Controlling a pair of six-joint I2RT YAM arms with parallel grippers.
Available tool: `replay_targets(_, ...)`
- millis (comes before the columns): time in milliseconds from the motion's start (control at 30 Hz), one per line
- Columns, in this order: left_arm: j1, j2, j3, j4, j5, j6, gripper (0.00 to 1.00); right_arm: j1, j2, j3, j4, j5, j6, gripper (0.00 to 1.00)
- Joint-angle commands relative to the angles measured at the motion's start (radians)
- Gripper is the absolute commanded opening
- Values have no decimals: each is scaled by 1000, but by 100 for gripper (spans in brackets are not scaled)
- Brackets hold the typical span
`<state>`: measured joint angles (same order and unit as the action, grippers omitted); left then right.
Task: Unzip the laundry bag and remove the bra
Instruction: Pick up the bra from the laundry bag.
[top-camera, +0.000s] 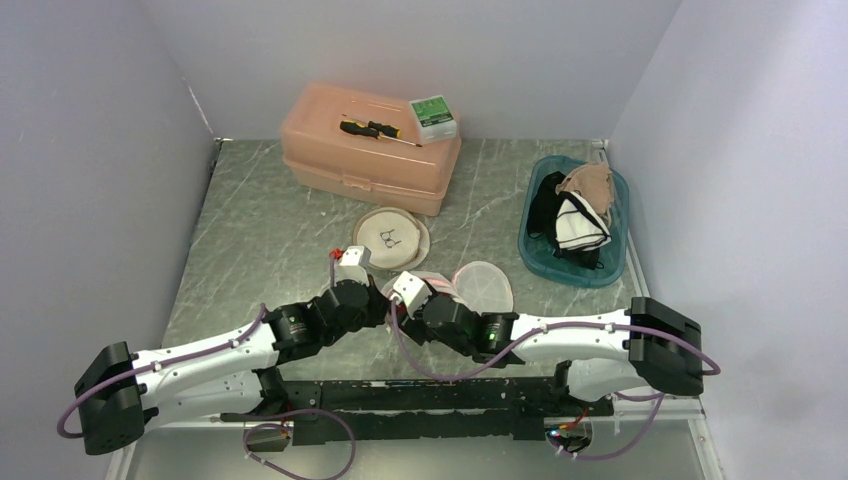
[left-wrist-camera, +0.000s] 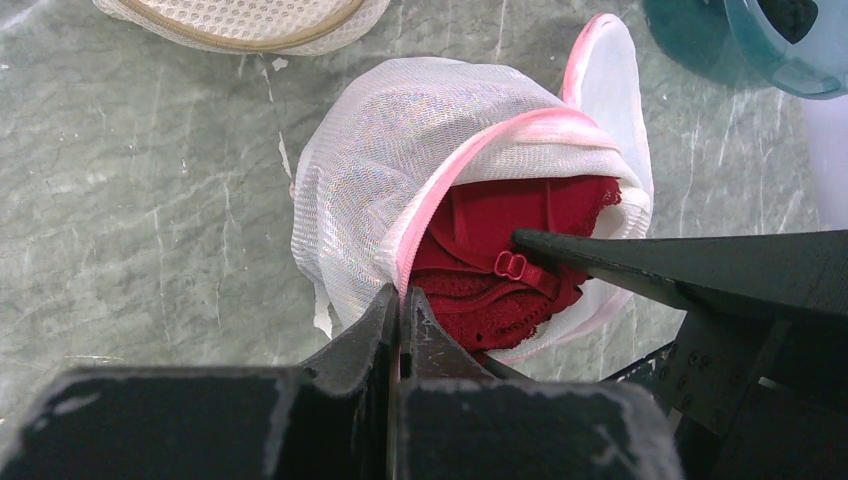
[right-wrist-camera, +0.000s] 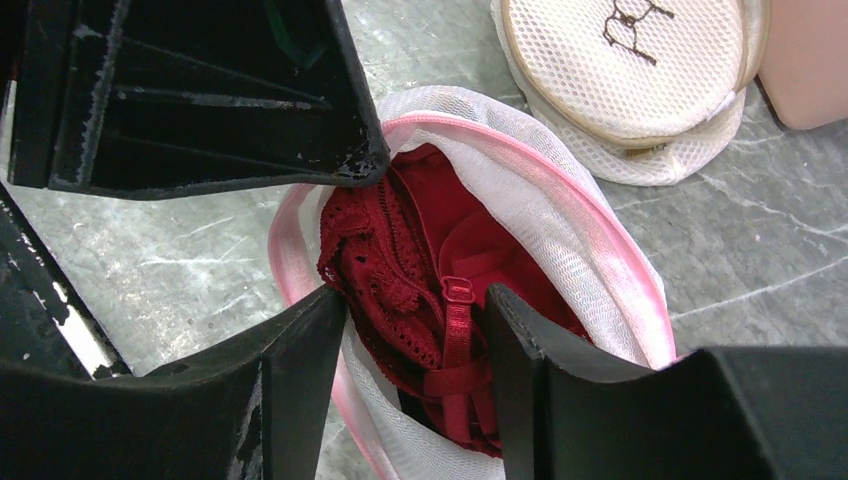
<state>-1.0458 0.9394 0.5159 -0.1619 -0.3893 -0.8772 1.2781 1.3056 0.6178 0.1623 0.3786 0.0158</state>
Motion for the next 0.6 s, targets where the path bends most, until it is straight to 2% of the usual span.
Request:
replay_targets(0, 3, -1, 12, 34, 12, 8, 3, 4, -23, -20, 73, 29, 11, 59)
replay_targets(67, 4, 1, 10, 29, 15, 4, 3, 4, -28, -20, 75, 38, 11, 60)
replay_targets(167, 4, 0, 2, 37, 25, 0, 3, 3, -11, -8, 53, 60, 6, 53)
replay_targets(333, 3, -6, -5, 30, 30, -6, 3, 2, -33, -26, 71, 46, 16, 30)
replay_targets(533, 4, -26, -6, -1, 42, -17, 3, 2, -64, -42, 77, 36, 25, 21)
replay_targets(567, 4, -30, -4, -15, 50, -23, 7, 3, -68, -41, 73, 37, 27, 20)
